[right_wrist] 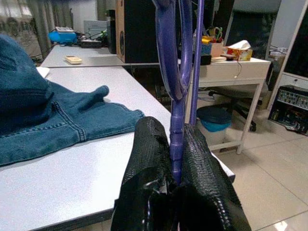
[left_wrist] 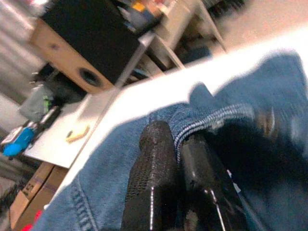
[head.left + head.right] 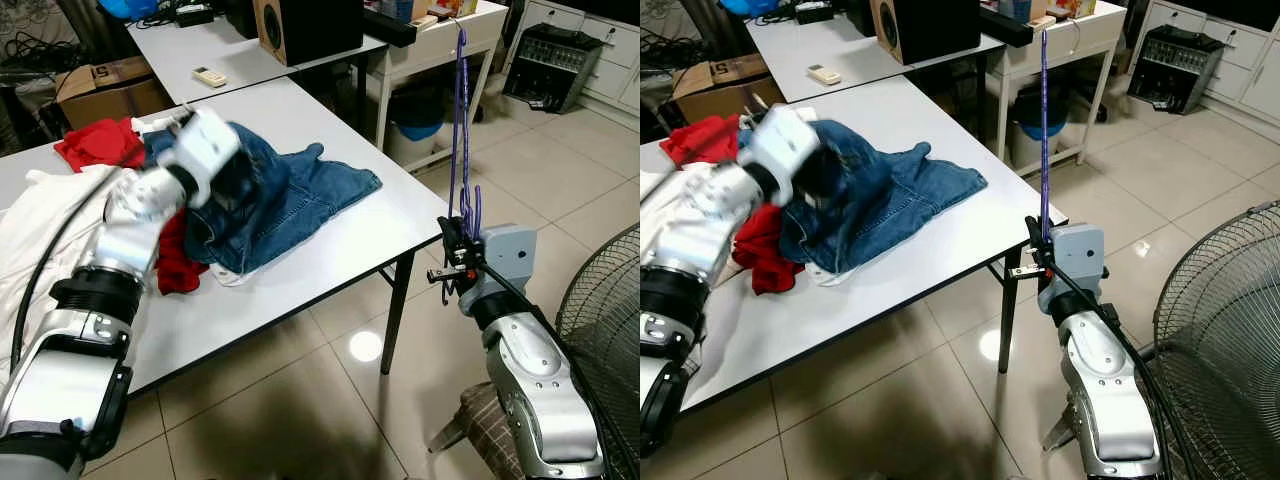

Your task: Hang hanger

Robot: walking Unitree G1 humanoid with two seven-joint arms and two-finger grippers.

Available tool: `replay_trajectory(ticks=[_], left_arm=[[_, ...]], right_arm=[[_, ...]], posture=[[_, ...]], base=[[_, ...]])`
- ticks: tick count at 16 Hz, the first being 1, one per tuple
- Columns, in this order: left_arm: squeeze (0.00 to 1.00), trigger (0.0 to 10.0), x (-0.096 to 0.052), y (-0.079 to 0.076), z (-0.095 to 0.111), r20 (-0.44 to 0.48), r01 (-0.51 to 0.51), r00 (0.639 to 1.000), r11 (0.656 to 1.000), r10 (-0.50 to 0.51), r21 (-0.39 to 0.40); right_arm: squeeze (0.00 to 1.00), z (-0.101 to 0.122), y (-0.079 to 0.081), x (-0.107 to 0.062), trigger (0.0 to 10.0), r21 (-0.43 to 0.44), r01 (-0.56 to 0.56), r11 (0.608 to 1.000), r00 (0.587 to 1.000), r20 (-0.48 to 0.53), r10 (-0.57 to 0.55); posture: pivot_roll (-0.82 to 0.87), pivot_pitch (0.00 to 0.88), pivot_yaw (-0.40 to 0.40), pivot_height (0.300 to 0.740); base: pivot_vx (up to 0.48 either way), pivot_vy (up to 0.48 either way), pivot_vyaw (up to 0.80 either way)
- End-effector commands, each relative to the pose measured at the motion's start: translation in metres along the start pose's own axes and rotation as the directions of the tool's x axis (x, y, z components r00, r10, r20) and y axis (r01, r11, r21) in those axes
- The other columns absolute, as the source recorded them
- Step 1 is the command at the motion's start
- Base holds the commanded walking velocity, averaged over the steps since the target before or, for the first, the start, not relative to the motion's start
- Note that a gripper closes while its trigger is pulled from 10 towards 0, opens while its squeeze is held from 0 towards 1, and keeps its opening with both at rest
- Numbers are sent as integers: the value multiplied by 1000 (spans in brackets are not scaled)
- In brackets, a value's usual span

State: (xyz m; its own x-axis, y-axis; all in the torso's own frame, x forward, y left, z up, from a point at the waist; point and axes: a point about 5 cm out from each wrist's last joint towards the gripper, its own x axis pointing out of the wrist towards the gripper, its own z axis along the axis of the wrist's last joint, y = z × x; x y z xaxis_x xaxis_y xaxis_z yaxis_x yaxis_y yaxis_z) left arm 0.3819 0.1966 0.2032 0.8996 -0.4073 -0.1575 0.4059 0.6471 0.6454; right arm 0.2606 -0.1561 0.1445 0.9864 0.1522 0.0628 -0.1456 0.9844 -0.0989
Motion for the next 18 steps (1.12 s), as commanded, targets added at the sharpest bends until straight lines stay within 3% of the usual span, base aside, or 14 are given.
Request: replay_trajectory(ticks=[1, 2, 3, 5, 9, 10, 11, 13, 14, 18], left_arm=[[1000, 10000, -5, 1, -6, -40, 83, 996, 993, -79, 83], [1000, 10000, -9, -3, -9, -60, 178, 983, 978, -172, 113], [1000, 10000, -9, -3, -9, -60, 178, 983, 978, -172, 113], [1000, 10000, -17, -8, -9, -90, 352, 936, 913, -341, 204], [1000, 10000, -17, -14, 6, -31, 419, 904, 870, -426, 260], [1000, 10000, -15, -16, 6, -32, 415, 906, 868, -423, 274], [1000, 10000, -10, -20, 5, -25, 352, 931, 879, -363, 321], [51, 10000, -8, -30, 2, -17, 329, 937, 867, -349, 374], [0, 10000, -7, -35, 2, 4, 301, 944, 865, -330, 401], [0, 10000, -5, -50, 5, 103, 186, 961, 877, -255, 442]], right_arm=[[0, -1, 2, 0, 10000, -8, -9, 1000, 1000, 2, 9], [0, -2, 2, 0, 10000, -11, -10, 1000, 1000, -1, 10], [0, -2, 2, 0, 10000, -11, -10, 1000, 1000, -1, 10], [0, -2, 1, -1, 10000, -15, -11, 1000, 1000, -2, 11], [0, -2, 1, 0, 10000, -19, -11, 1000, 1000, 1, 11], [0, -2, 0, 0, 10000, -18, -9, 1000, 1000, 1, 9], [0, -2, 0, 0, 10000, -17, -2, 1000, 1000, 4, 2], [0, -1, -1, 1, 10000, -16, 7, 1000, 1000, 8, -6], [0, -1, -1, 1, 10000, -16, 12, 1000, 1000, 10, -12], [0, 0, -3, 1, 10000, -16, 17, 1000, 1000, 13, -17]], posture=[[-75, 0, 110, 740], [-75, 0, 108, 740], [-75, 0, 108, 740], [-75, 0, 104, 740], [-73, 0, 106, 740], [-73, 0, 106, 740], [-73, 0, 109, 740], [-77, 0, 115, 740], [-78, 0, 116, 740], [-79, 0, 111, 740]], base=[[0, 0, 0], [0, 0, 0], [0, 0, 0], [0, 0, 0], [0, 0, 0], [0, 0, 0], [0, 0, 0], [0, 0, 0], [0, 0, 0], [0, 0, 0]])
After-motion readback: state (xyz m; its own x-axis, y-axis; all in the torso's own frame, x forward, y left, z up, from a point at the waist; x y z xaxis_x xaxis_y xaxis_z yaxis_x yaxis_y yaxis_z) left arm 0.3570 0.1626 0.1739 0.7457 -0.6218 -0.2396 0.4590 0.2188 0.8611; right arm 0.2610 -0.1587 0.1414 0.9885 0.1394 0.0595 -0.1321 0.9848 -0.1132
